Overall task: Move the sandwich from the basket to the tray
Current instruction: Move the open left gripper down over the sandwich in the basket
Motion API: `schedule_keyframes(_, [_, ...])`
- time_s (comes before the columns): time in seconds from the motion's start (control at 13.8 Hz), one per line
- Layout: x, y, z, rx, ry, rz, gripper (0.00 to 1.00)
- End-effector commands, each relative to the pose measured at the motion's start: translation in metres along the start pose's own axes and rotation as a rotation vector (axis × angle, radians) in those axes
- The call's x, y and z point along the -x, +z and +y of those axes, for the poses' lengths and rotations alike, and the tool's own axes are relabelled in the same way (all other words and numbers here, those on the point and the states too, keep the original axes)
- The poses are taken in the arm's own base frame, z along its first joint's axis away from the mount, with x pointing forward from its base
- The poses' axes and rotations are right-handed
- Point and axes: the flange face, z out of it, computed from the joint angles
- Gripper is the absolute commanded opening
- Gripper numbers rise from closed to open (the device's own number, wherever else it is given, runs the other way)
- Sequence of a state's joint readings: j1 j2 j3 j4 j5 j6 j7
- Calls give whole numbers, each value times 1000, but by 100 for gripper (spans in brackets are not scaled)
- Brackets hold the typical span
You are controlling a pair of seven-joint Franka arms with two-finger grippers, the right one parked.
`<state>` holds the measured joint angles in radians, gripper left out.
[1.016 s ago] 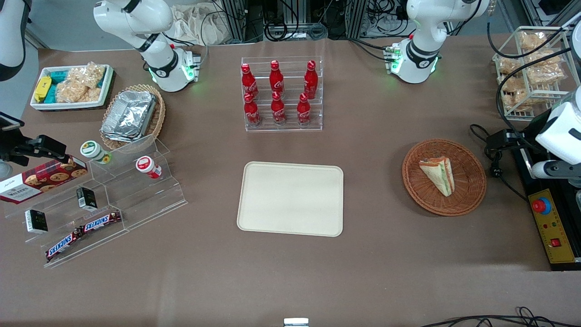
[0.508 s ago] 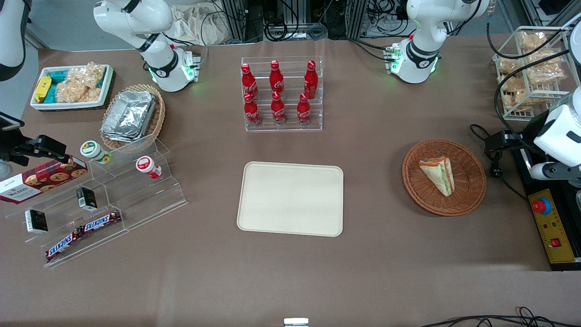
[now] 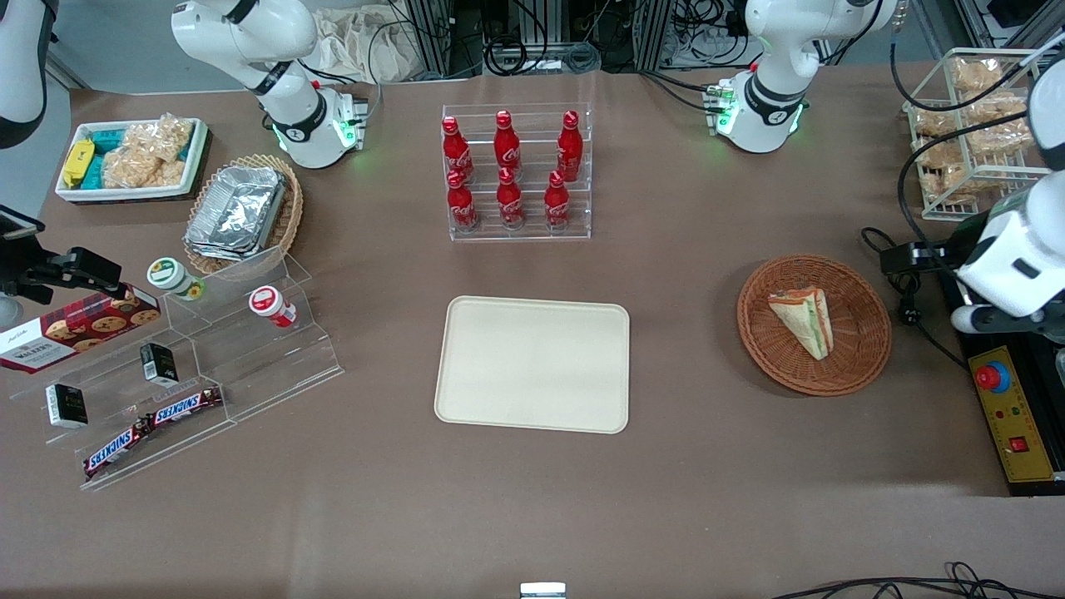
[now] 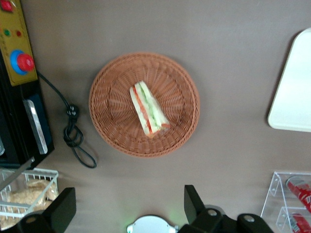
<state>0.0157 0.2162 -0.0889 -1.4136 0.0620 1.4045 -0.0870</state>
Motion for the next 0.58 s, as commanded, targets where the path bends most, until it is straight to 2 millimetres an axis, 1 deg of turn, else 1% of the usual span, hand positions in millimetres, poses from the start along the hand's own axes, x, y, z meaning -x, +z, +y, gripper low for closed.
schedule_keyframes(0.0, [2,20,-5,-34,-14,-48,99])
schedule_keyframes(0.07, [-1,31,-15,-31,-29,-60,99])
schedule_keyframes(0.15, [-1,42,-18,-30,-34,-54,99])
schedule_keyframes(0.29, [8,63,-17,-31,-31,3,99])
schedule_keyframes(0.36, [14,77,-18,-31,-31,41,99])
schedule_keyframes(0.44, [19,97,-28,-28,-49,55,99])
schedule_keyframes(0.51, [20,120,-31,-21,-56,56,99])
